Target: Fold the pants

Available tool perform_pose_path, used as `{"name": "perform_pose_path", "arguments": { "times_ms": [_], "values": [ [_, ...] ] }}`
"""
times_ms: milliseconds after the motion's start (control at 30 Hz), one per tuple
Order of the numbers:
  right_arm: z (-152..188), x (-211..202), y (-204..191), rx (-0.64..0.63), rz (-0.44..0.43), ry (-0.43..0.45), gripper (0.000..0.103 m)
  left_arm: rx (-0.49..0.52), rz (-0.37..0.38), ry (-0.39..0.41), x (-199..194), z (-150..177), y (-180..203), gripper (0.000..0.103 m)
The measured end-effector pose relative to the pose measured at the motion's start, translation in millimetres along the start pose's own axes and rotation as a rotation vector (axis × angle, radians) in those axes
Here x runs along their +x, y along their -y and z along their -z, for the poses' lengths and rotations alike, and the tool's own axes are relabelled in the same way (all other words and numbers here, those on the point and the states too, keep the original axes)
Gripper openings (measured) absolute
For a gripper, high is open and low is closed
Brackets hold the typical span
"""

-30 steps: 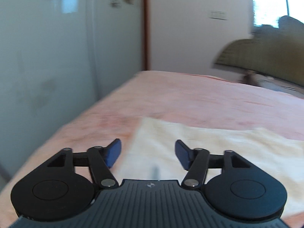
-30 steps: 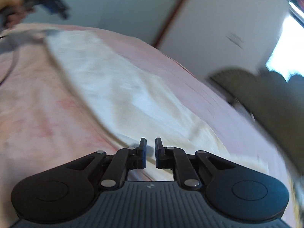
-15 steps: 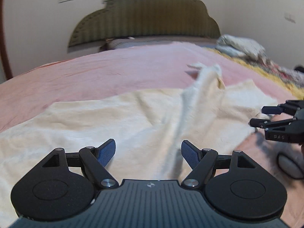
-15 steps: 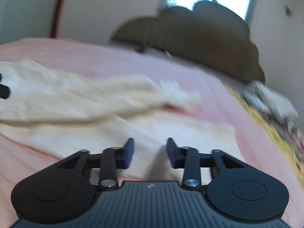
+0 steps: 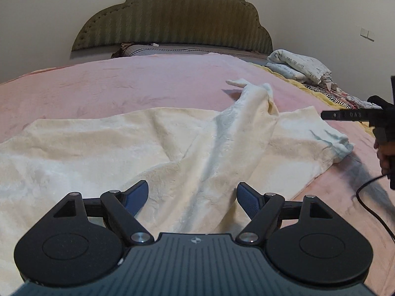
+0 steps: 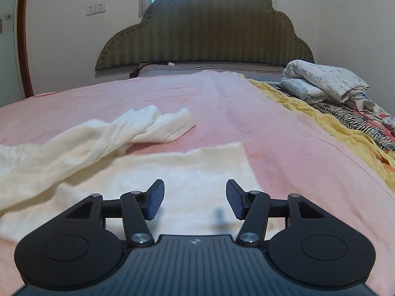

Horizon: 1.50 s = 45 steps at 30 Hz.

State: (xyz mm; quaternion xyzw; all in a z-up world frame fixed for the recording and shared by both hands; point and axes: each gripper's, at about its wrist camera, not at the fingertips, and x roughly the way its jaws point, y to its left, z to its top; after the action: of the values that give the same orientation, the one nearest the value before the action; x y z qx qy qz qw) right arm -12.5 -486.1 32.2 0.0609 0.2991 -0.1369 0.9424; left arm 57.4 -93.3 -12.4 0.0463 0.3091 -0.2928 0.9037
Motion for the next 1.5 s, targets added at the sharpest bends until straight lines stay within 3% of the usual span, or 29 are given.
{"name": "perform_pose_path", "arguments": {
  "times_ms": [133, 267, 300, 333, 367, 433, 467, 533, 633, 733, 800, 867, 967, 1000, 1033, 1133, 1300, 1500],
  "values": [
    [-31.4, 50.3, 34.0, 0.097, 0.03, -0.043, 0.055, 0.035, -0.009, 0.016, 2.6, 5.9, 3.2, 0.084],
    [-34.9, 109.5, 49.0, 0.068, 0.112, -0.176, 0.056, 0.053, -0.008, 0.016, 3.9, 9.7, 5.5, 0.088],
    [-34.0, 113.8, 46.8, 0.034, 0.128, -0.156, 0.063, 0.05, -0.003, 0.016, 3.7, 10.4, 4.7, 0.089],
    [-34.9, 116.9, 42.2, -0.012, 0.176, -0.145, 0.078, 0.046, 0.001, 0.014, 4.3, 10.4, 3.8, 0.089],
    [-36.7, 119.7, 37.2, -0.052, 0.237, -0.142, 0.083, 0.042, 0.004, 0.011, 4.9, 10.2, 3.0, 0.09],
    [-42.9, 115.9, 24.0, -0.103, 0.337, -0.099, 0.081, 0.038, 0.01, 0.008, 5.9, 10.1, 2.4, 0.091],
    [-46.8, 107.4, 16.4, -0.108, 0.333, -0.05, 0.081, 0.04, 0.012, 0.007, 6.3, 9.9, 2.6, 0.092],
    [-58.1, 87.3, -5.3, -0.111, 0.186, 0.041, 0.081, 0.048, 0.011, 0.002, 7.6, 9.6, 3.8, 0.094],
    [-75.4, 83.0, -50.1, -0.202, 0.05, 0.053, 0.08, 0.056, 0.008, -0.002, 8.7, 9.2, 4.8, 0.096],
    [-87.6, 97.0, -94.3, -0.285, -0.01, 0.034, 0.08, 0.042, 0.02, 0.001, 8.4, 8.4, 1.7, 0.096],
    [-93.6, 115.4, -117.1, -0.321, -0.019, -0.012, 0.081, 0.027, 0.034, 0.005, 8.1, 8.4, -2.2, 0.097],
    [-96.5, 137.8, -134.5, -0.361, 0.026, -0.06, 0.081, 0.009, 0.05, 0.01, 7.9, 8.4, -6.5, 0.097],
    [-98.2, 166.2, -138.4, -0.369, 0.07, -0.137, 0.079, -0.012, 0.068, 0.016, 7.4, 8.7, -11.5, 0.098],
    [-98.6, 169.2, -133.9, -0.344, 0.05, -0.149, 0.062, -0.015, 0.071, 0.017, 7.4, 8.7, -11.9, 0.098],
    [-98.5, 168.1, -125.5, -0.293, 0.026, -0.152, 0.029, -0.017, 0.073, 0.018, 7.2, 8.9, -11.2, 0.098],
    [-98.2, 151.0, -94.4, -0.119, -0.028, -0.099, 0.012, -0.016, 0.073, 0.017, 7.6, 8.3, -11.1, 0.098],
    [-86.9, 102.2, -19.2, 0.201, -0.118, 0.02, 0.008, -0.019, 0.074, 0.017, 7.1, 8.6, -10.9, 0.098],
    [-44.7, 47.9, 65.6, 0.553, -0.226, 0.1, 0.007, 0.001, 0.048, 0.015, 7.3, 8.2, -6.7, 0.098]
  ]
}}
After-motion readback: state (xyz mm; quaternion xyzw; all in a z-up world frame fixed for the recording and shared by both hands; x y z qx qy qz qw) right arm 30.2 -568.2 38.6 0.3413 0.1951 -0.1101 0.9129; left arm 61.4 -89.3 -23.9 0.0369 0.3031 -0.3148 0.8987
